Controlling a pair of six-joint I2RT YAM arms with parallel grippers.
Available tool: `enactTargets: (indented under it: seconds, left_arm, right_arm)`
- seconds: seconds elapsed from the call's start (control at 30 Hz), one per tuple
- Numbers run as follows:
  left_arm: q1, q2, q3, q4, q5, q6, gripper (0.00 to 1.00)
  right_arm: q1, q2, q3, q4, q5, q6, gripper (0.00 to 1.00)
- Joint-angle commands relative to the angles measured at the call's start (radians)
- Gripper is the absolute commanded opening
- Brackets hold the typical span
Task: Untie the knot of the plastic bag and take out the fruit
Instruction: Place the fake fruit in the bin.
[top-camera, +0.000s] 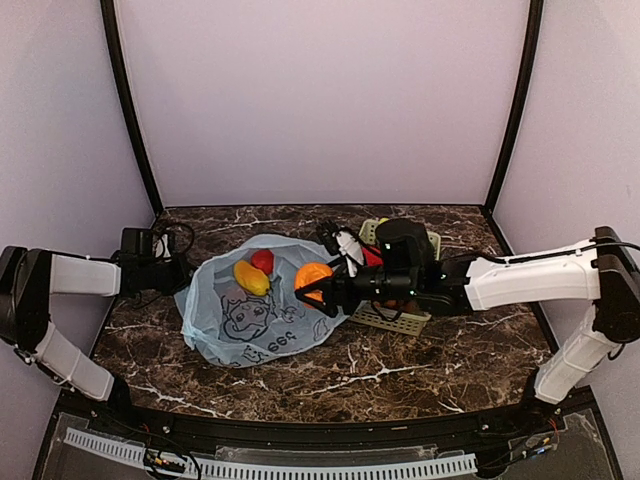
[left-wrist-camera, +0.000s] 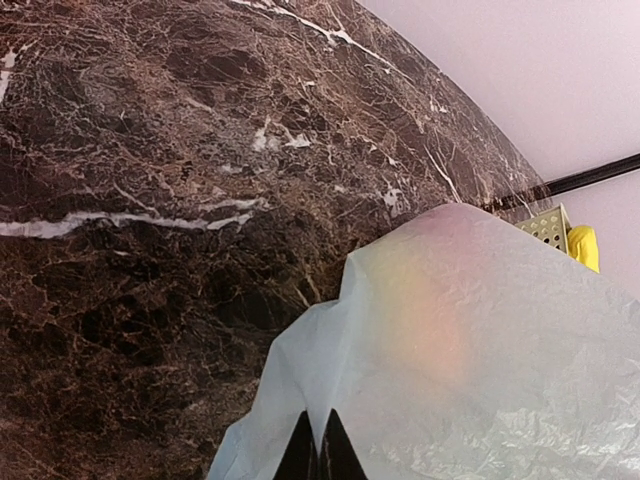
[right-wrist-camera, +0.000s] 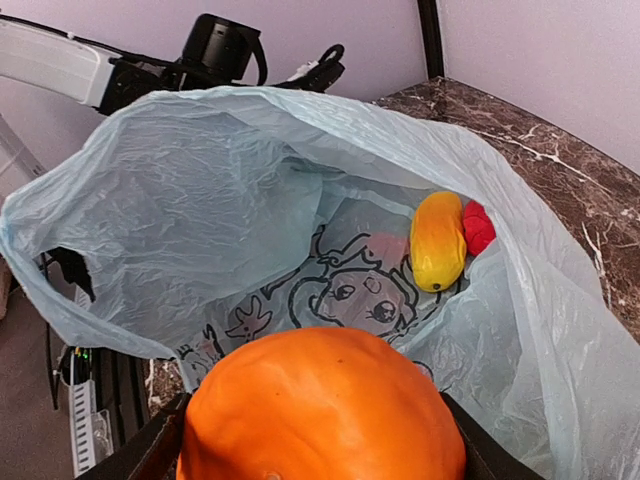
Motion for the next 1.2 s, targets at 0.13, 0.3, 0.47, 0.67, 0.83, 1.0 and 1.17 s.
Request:
enactTargets:
  seconds: [0.13, 0.3, 0.47, 0.67, 0.83, 1.0, 1.17]
  left_arm:
    - [0.02, 0.032, 0.04, -0.053, -0.032, 0.024, 0.01]
    - [0.028, 0.021, 0.065, -0.086, -0.05, 0.038, 0.02]
    - [0.036, -0.077, 0.098, -0.183, -0.106, 0.073, 0.45]
    - [0.044, -0.26, 0.195, -0.405, -0.227, 0.179, 0.82]
    - [0.044, -0.364, 0.309, -0.546, -0.248, 0.291, 0.88]
    - [0.044, -0.423, 0.328, -0.572, -0.231, 0.434, 0.88]
    - [0.044, -0.493, 0.244, -0.505, -0.24, 0.457, 0.88]
  right_arm:
    - [-0.002, -0.235, -0.095, 0.082, -0.075, 0.014, 0.57]
    - [-0.025, -0.329, -0.105, -0.004, 0.025, 0.01, 0.57]
    - [-0.114, -0.359, -0.064, -0.152, 0.162, -0.023, 0.6]
    - [-0.274, -0.315, 0.018, -0.302, 0.19, -0.036, 0.62]
    - [-0.396, -0.192, 0.118, -0.35, 0.126, -0.049, 0.62]
    - [-0.462, -0.005, 0.26, -0.385, 0.076, -0.084, 0.62]
    - [-0.504, 0.173, 0.405, -0.407, 0.034, -0.091, 0.62]
